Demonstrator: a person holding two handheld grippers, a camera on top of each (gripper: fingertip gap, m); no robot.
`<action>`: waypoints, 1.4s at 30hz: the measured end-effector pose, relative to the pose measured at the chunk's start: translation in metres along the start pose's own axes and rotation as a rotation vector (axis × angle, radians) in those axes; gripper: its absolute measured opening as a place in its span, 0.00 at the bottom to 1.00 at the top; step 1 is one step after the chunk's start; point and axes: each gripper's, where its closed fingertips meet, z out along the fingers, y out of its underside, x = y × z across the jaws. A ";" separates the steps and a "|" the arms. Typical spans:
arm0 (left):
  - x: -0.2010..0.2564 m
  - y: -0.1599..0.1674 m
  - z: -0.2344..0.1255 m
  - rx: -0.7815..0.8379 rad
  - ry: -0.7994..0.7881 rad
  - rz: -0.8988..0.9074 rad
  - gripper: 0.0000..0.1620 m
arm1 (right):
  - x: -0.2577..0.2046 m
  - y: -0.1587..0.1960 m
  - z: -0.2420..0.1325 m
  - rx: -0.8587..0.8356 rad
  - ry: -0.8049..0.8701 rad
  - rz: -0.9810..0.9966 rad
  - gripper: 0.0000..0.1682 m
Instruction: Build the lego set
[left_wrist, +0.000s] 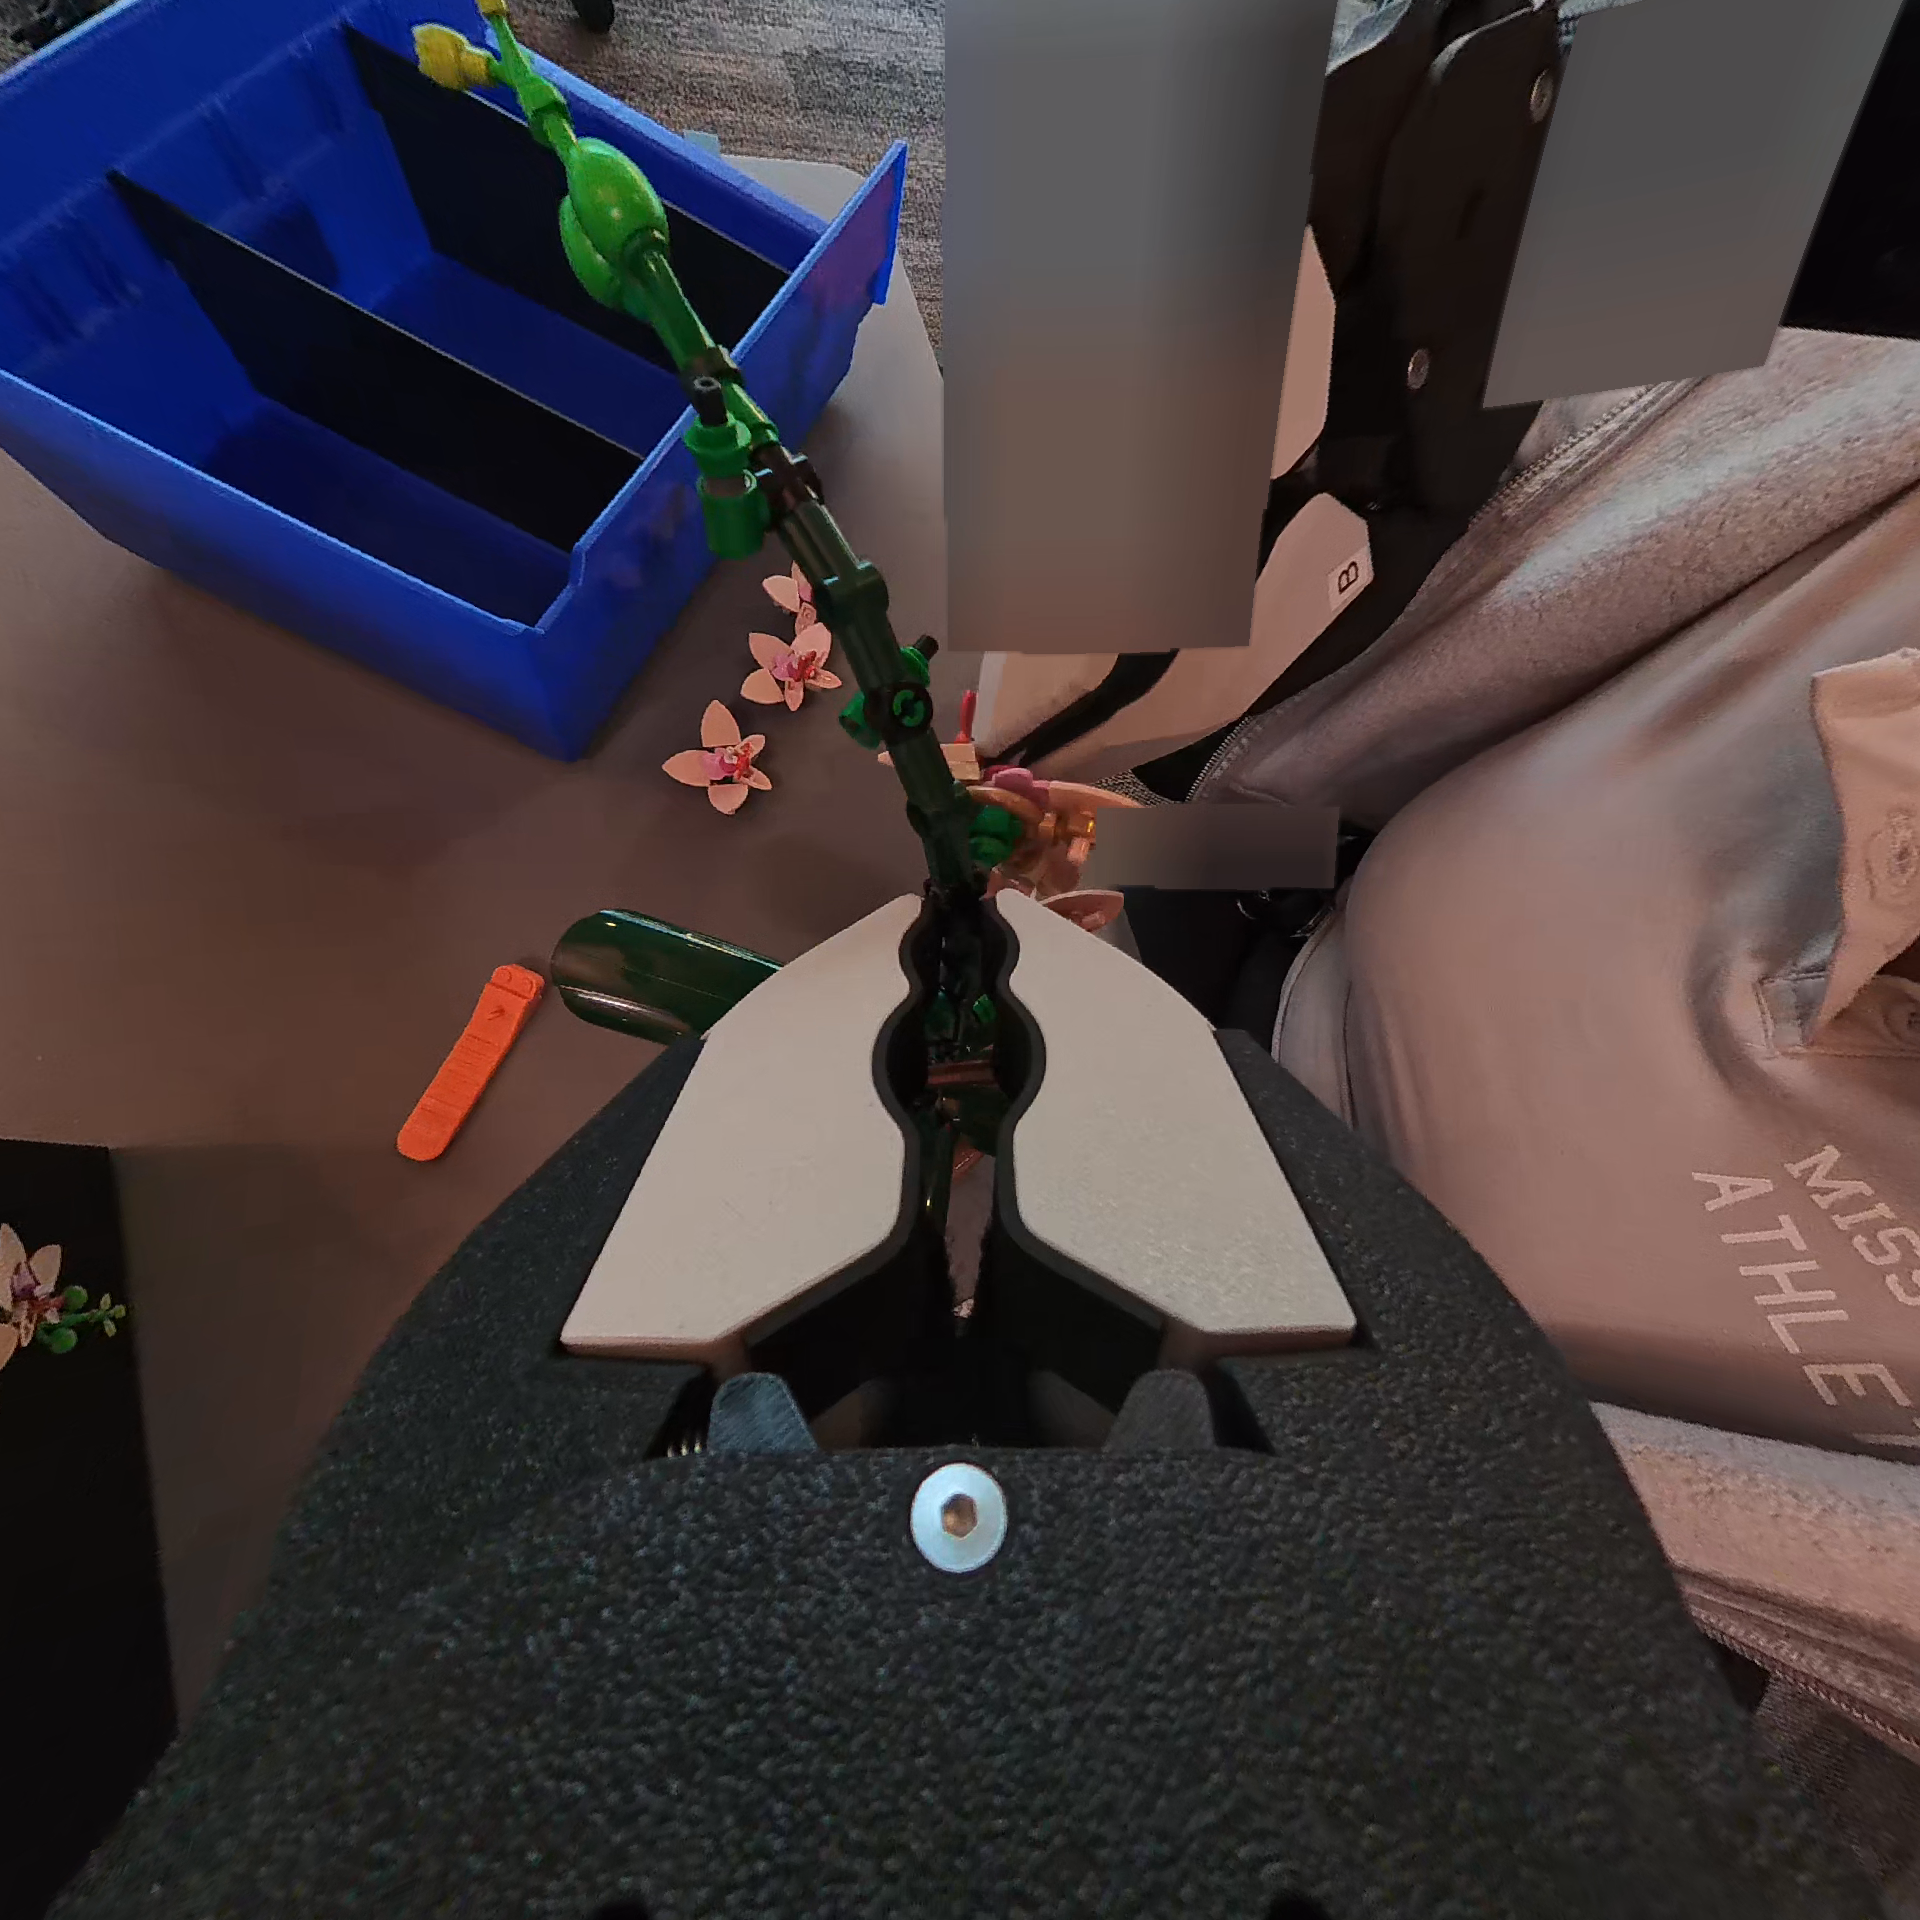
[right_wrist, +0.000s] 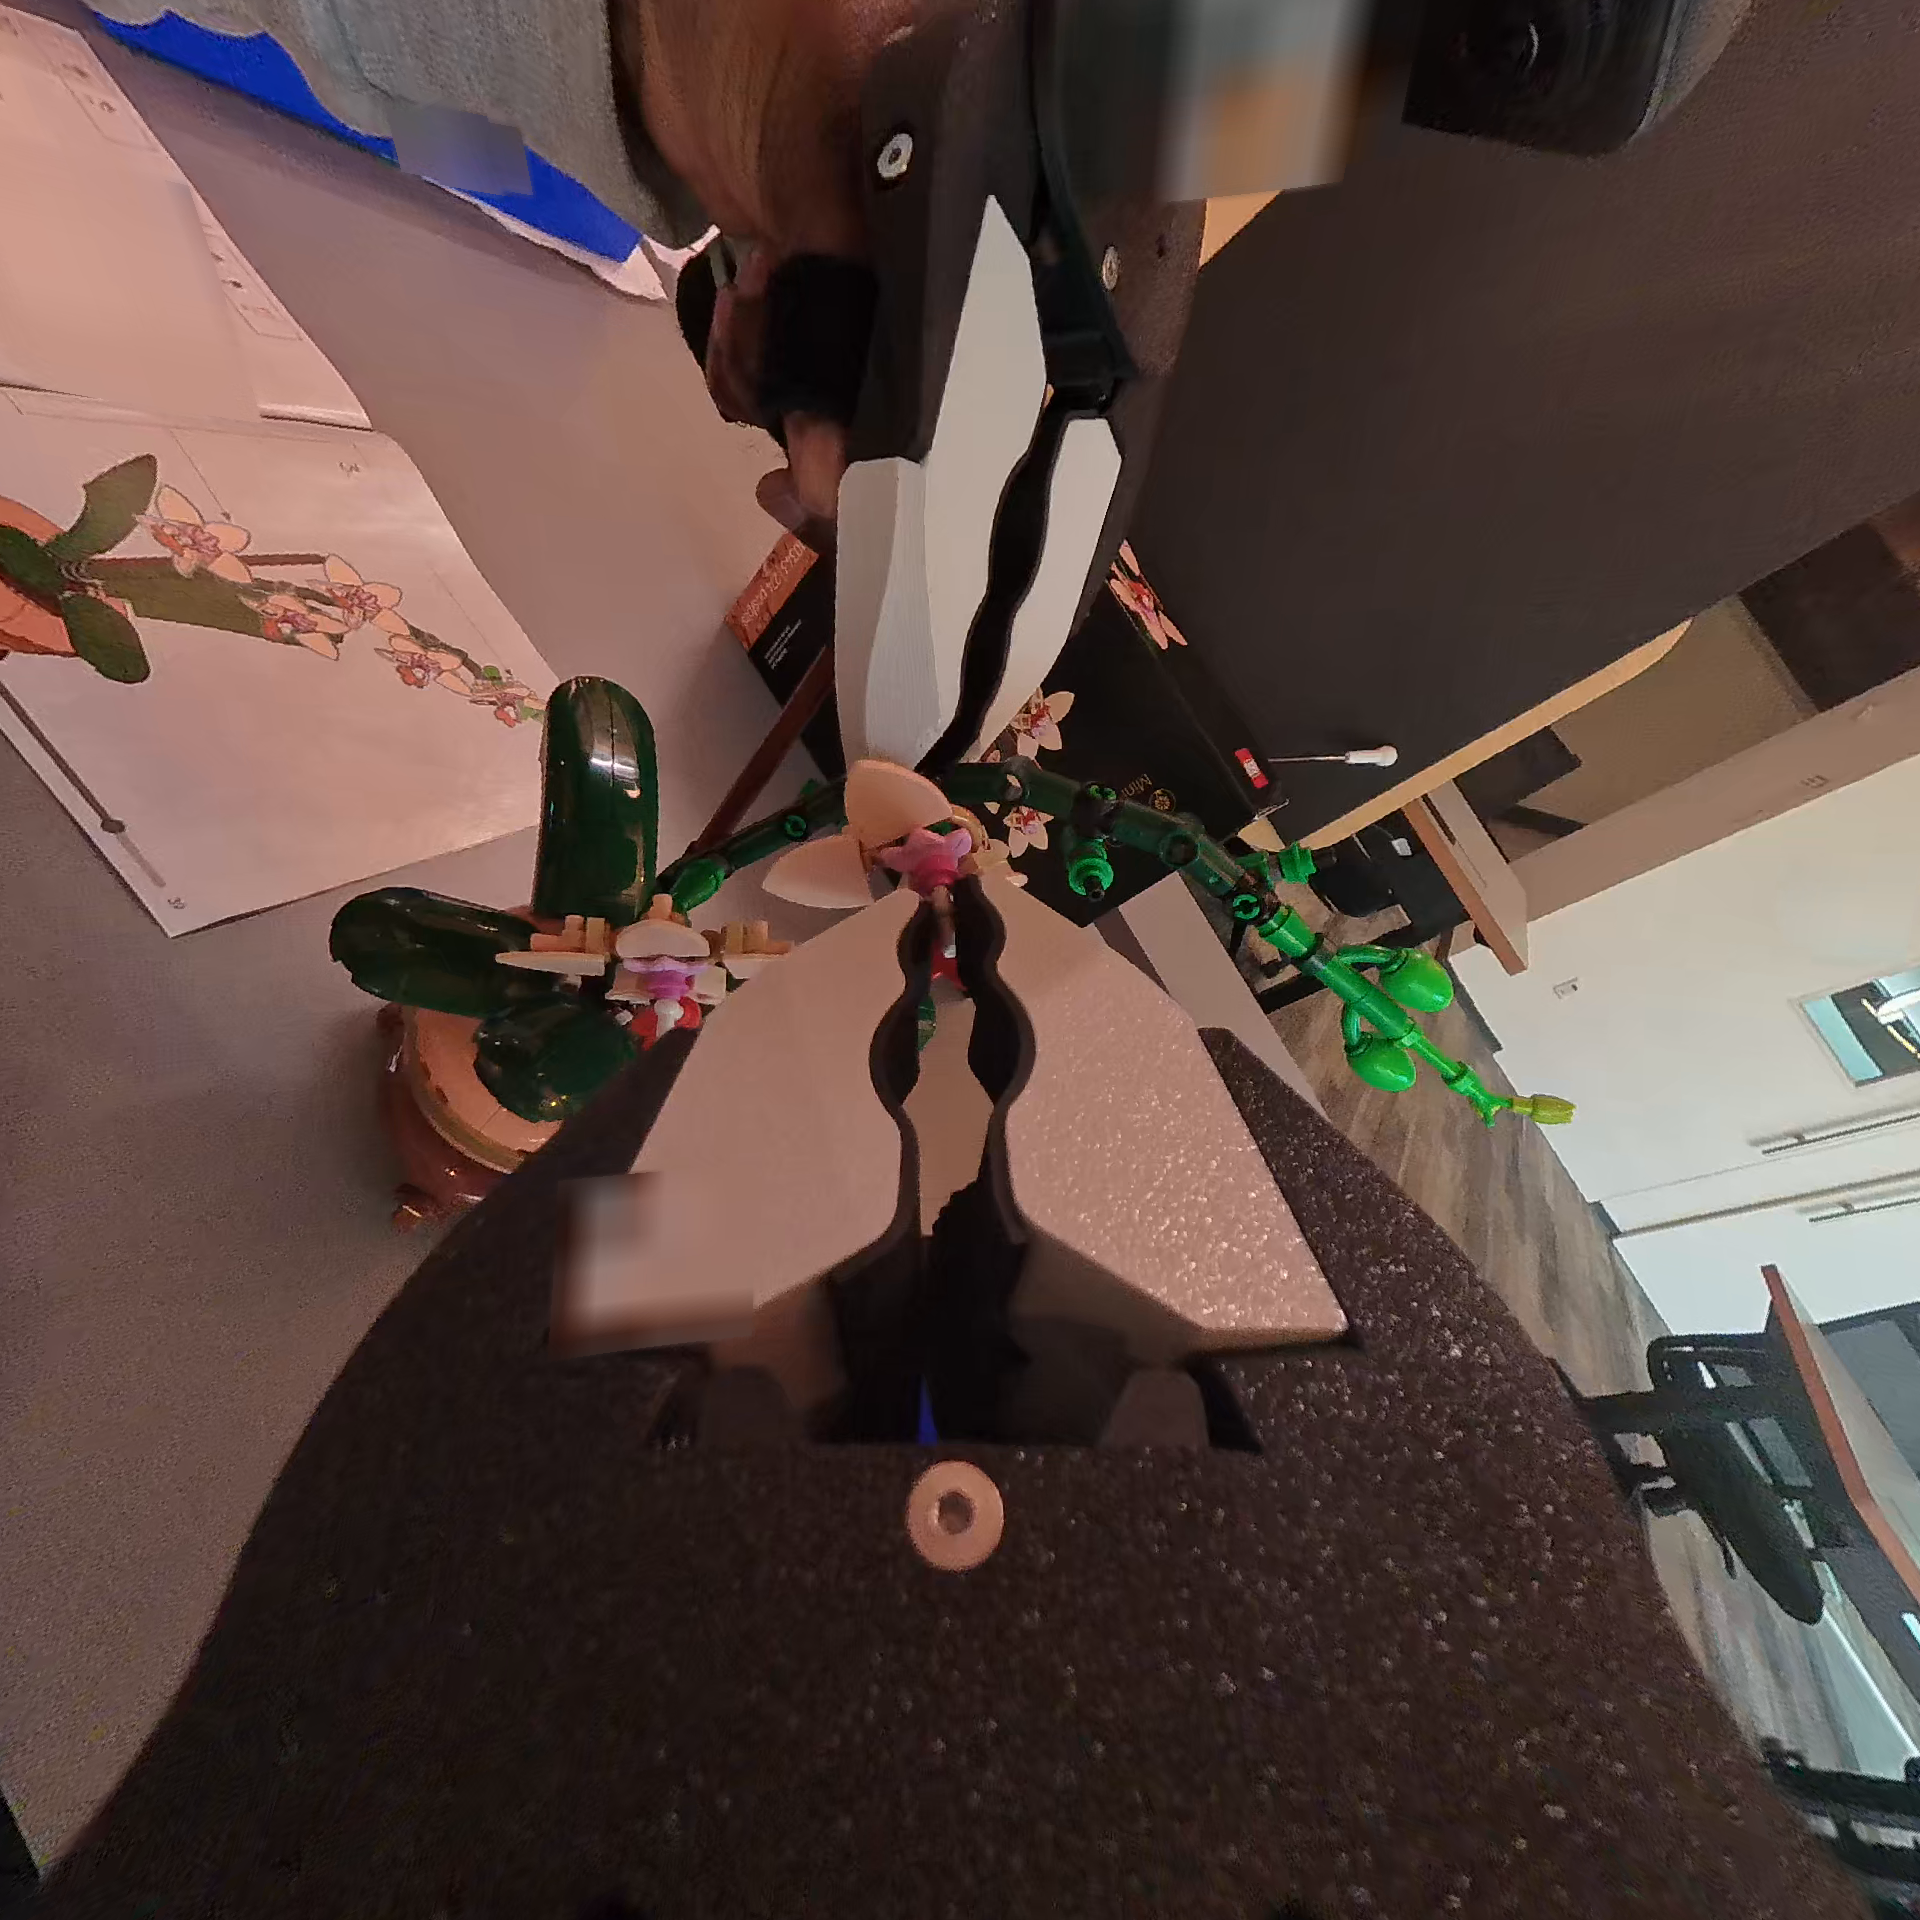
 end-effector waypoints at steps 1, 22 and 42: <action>0.000 0.000 0.000 0.000 0.000 -0.002 0.04 | 0.000 -0.001 0.000 0.010 -0.004 -0.012 0.03; 0.000 0.000 0.001 -0.009 0.025 0.023 0.04 | -0.002 -0.002 0.001 0.137 -0.117 0.032 0.02; -0.004 -0.003 0.008 -0.101 -0.112 0.048 0.04 | 0.004 0.008 -0.001 -0.113 -0.021 -0.034 0.02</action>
